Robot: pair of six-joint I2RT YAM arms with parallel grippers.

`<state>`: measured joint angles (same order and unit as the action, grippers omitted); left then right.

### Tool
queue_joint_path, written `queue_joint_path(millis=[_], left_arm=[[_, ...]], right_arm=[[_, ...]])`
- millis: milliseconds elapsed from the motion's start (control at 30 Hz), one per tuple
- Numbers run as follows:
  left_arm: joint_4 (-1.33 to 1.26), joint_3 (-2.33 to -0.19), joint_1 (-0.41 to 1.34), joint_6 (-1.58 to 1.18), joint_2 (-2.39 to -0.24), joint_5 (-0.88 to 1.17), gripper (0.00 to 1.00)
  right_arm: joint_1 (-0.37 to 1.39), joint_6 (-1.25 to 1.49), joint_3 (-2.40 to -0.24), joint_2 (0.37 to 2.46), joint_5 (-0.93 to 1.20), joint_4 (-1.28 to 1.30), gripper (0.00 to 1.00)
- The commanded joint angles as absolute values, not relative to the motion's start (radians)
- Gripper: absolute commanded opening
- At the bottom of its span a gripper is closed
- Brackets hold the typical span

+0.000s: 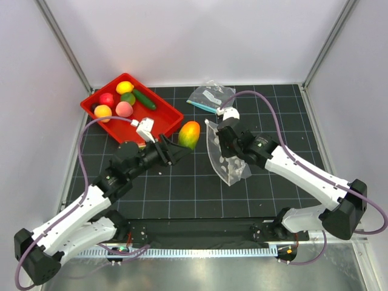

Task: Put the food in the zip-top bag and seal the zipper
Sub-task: Pick up the fake fruit from the bin, then place the fake fruit in the zipper food storage bag.

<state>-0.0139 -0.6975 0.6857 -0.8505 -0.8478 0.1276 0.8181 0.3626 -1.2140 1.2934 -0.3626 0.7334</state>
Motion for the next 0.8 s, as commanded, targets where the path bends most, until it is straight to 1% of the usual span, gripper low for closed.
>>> queue_joint_path(millis=[0, 233, 467, 633, 767], left_arm=[[-0.003, -0.686, 0.719, -0.877, -0.821, 0.172, 0.2], [0.041, -0.727, 0.822, -0.848, -0.925, 0.157, 0.19], [0.15, -0.834, 0.88, -0.782, -1.089, 0.078, 0.18], [0.257, -0.899, 0.914, -0.747, -1.14, -0.04, 0.18], [0.308, -0.962, 0.934, -0.733, -1.189, -0.071, 0.18]], right_arm=[[0.821, 0.371, -1.258, 1.301, -0.344, 0.701, 0.02], [0.819, 0.373, -1.275, 1.312, -0.333, 0.704, 0.01], [0.821, 0.368, -1.292, 1.307, -0.347, 0.736, 0.01], [0.819, 0.371, -1.296, 1.296, -0.353, 0.753, 0.01], [0.819, 0.374, -1.293, 1.295, -0.312, 0.752, 0.01]])
